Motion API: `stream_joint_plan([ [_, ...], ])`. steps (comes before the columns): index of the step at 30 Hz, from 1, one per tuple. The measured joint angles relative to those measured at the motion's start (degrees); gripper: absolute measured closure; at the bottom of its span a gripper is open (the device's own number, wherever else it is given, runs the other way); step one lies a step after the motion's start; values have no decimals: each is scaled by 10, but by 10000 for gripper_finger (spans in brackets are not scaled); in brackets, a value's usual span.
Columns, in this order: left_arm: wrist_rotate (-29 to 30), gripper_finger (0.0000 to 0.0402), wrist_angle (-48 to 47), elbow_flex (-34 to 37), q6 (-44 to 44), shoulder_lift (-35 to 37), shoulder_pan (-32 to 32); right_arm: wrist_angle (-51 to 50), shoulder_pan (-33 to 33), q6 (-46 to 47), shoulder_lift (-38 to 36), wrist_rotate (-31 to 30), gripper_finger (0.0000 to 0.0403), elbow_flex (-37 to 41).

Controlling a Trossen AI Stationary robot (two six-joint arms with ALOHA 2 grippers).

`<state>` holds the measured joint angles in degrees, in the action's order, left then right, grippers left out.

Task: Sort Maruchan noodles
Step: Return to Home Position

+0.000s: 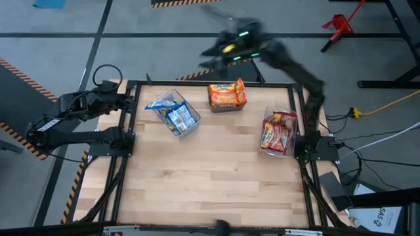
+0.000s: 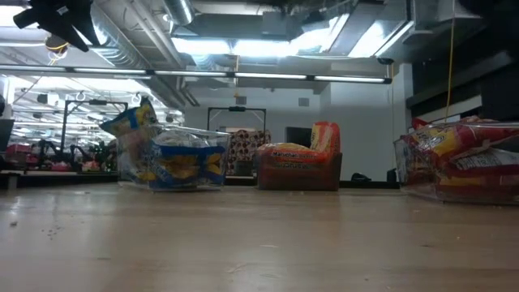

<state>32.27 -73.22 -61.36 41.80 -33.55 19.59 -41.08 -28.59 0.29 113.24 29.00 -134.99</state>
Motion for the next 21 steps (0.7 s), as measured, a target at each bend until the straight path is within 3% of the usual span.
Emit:
stream_joint_plan([
  [7, 0, 256, -5, 0, 0, 0, 0, -168, -11, -70, -150, -105, 159, 1],
  [11, 5, 256, 64, 0, -27, 0, 0, -221, -12, -91, -240, -145, 159, -1],
  [13, -17, 256, 129, 0, -75, 5, 0, -240, -27, -96, -276, -129, 159, 0],
  [18, -110, 256, 305, 0, -225, 35, 0, -288, -101, -111, -367, -6, 159, 15],
  [21, -138, 256, 352, 0, -275, 60, 0, -310, -148, -123, -446, -1, 159, 73],
])
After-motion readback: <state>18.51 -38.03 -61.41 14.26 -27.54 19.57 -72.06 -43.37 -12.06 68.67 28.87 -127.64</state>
